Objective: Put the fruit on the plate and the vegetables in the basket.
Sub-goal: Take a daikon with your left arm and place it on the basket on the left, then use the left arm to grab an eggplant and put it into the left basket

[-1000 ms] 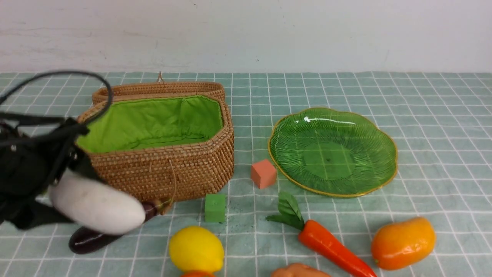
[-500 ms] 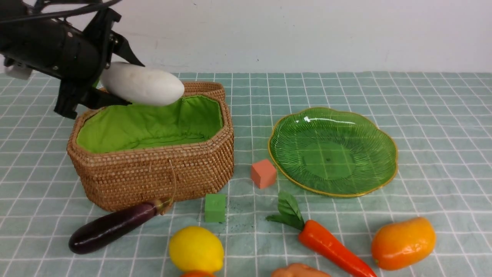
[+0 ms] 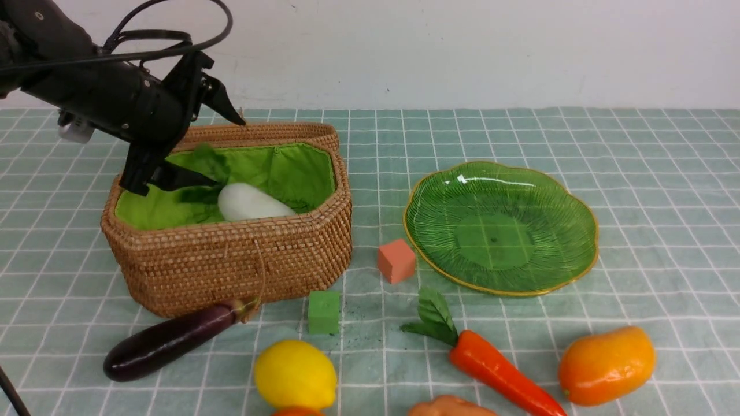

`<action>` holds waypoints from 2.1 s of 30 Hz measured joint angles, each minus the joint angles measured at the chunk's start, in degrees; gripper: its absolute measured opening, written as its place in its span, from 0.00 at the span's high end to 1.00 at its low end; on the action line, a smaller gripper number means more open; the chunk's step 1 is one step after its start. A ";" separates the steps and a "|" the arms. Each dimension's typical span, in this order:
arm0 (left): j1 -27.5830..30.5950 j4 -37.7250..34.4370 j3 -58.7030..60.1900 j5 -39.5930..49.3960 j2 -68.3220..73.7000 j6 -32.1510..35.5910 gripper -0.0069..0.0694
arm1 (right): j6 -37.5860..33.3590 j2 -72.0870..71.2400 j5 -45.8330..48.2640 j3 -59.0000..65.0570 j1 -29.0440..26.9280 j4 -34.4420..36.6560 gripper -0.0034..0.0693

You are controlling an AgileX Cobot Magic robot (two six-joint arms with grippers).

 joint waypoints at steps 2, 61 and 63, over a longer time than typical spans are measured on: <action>0.00 0.00 0.00 1.33 -1.23 6.87 0.11 | 0.00 0.00 0.00 0.00 0.00 0.00 0.62; 0.00 21.92 37.99 -5.08 -9.01 74.55 0.35 | 0.00 0.00 0.00 0.00 0.00 0.03 0.62; 0.00 21.82 37.99 -2.05 -10.05 76.51 0.35 | 0.00 0.00 0.00 0.00 0.00 0.03 0.62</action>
